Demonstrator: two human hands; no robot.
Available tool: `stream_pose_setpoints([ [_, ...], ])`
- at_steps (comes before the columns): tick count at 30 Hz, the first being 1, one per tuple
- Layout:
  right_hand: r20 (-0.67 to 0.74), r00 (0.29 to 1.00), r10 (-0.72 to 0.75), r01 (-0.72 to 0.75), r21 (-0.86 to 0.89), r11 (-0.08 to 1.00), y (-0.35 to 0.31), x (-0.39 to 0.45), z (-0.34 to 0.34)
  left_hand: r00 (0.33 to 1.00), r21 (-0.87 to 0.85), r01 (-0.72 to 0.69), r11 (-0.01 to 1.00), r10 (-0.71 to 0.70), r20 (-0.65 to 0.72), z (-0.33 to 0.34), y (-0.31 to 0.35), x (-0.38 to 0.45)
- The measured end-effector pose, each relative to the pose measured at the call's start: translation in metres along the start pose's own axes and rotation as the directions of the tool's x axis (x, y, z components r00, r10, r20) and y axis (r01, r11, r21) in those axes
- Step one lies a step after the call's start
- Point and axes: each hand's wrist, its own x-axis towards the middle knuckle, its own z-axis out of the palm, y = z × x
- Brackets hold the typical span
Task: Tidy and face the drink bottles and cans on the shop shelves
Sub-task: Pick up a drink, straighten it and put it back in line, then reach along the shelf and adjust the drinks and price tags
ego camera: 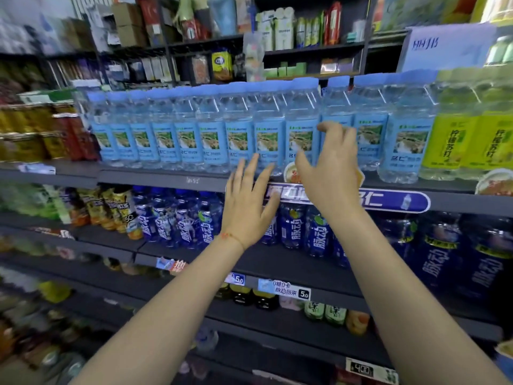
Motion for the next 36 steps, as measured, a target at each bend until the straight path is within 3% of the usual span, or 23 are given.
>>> stream_pose_setpoints([
  [3, 0.005, 1.000, -0.009, 0.008, 0.156, 0.988, -0.035, -0.026, 0.000, 0.999, -0.120, 0.036, 0.992, -0.038, -0.016, -0.033, -0.029, -0.033],
  [7, 0.243, 0.970, -0.027, -0.047, 0.294, 0.955, -0.104, -0.067, 0.041, 0.987, -0.246, 0.161, 0.956, -0.152, 0.056, -0.086, -0.090, -0.076],
  [12, 0.420, 0.906, -0.062, -0.122, 0.397, 0.910, -0.227, -0.142, 0.147, 0.936, -0.271, 0.342, 0.900, -0.302, 0.178, -0.177, -0.207, -0.164],
  [15, 0.510, 0.851, -0.127, -0.150, 0.467, 0.871, -0.313, -0.191, 0.216, 0.904, -0.282, 0.426, 0.860, -0.388, 0.180, -0.243, -0.292, -0.222],
  [24, 0.648, 0.739, -0.185, -0.262, 0.529, 0.807, -0.500, -0.268, 0.359, 0.762, -0.344, 0.629, 0.697, -0.640, 0.095, -0.389, -0.488, -0.324],
  [28, 0.688, 0.691, -0.221, -0.269, 0.529, 0.805, -0.557, -0.278, 0.426, 0.680, -0.437, 0.672, 0.598, -0.731, 0.046, -0.416, -0.565, -0.345],
  [31, 0.720, 0.658, -0.218, -0.307, 0.521, 0.796, -0.589, -0.284, 0.487, 0.657, -0.444, 0.682, 0.581, -0.754, 0.022, -0.427, -0.626, -0.355],
  [36, 0.724, 0.661, -0.198, -0.393, 0.559, 0.730, -0.645, -0.278, 0.597, 0.622, -0.424, 0.708, 0.564, -0.783, -0.004, -0.450, -0.739, -0.343],
])
